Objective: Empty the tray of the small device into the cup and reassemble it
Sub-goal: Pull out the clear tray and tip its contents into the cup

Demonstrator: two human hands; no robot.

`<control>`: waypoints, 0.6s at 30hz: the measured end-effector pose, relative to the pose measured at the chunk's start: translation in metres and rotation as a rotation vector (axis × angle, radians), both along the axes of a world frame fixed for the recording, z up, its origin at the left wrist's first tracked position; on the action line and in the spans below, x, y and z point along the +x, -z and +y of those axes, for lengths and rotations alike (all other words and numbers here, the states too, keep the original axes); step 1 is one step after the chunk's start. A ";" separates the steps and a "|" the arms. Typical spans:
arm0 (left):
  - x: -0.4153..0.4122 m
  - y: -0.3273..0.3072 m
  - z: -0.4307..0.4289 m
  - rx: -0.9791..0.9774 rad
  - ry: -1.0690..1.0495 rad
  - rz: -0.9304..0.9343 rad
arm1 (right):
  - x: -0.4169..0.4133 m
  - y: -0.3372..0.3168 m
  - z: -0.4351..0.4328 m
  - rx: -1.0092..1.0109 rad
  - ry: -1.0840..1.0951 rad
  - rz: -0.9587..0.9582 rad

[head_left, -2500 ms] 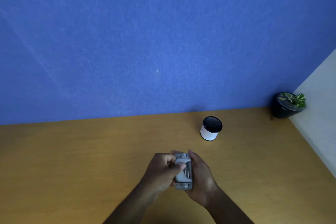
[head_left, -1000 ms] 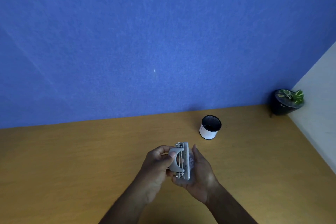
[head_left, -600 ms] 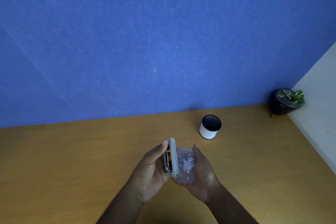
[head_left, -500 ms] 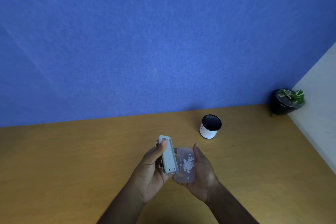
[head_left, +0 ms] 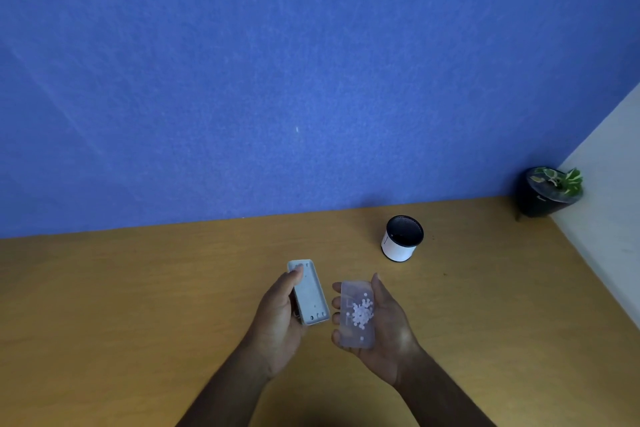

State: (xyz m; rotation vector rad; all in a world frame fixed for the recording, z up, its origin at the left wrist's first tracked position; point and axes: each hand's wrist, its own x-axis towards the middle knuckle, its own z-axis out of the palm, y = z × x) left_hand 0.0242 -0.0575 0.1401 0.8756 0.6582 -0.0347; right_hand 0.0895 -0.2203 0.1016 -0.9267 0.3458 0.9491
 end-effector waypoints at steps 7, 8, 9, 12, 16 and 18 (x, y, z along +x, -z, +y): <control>0.030 0.061 0.043 0.519 0.135 0.278 | 0.002 0.011 -0.006 -0.013 0.032 0.050; 0.035 0.069 0.049 0.590 0.172 0.310 | 0.002 0.012 -0.007 -0.009 0.033 0.056; 0.040 0.076 0.054 0.655 0.186 0.336 | 0.003 0.012 -0.007 -0.004 0.035 0.061; 0.052 0.094 0.059 0.837 0.198 0.400 | 0.005 0.012 -0.007 0.000 0.046 0.074; 0.063 0.114 0.064 1.046 0.313 0.490 | 0.010 0.011 -0.008 -0.013 0.054 0.067; 0.068 0.121 0.065 1.088 0.312 0.511 | 0.011 0.013 -0.009 -0.015 0.060 0.069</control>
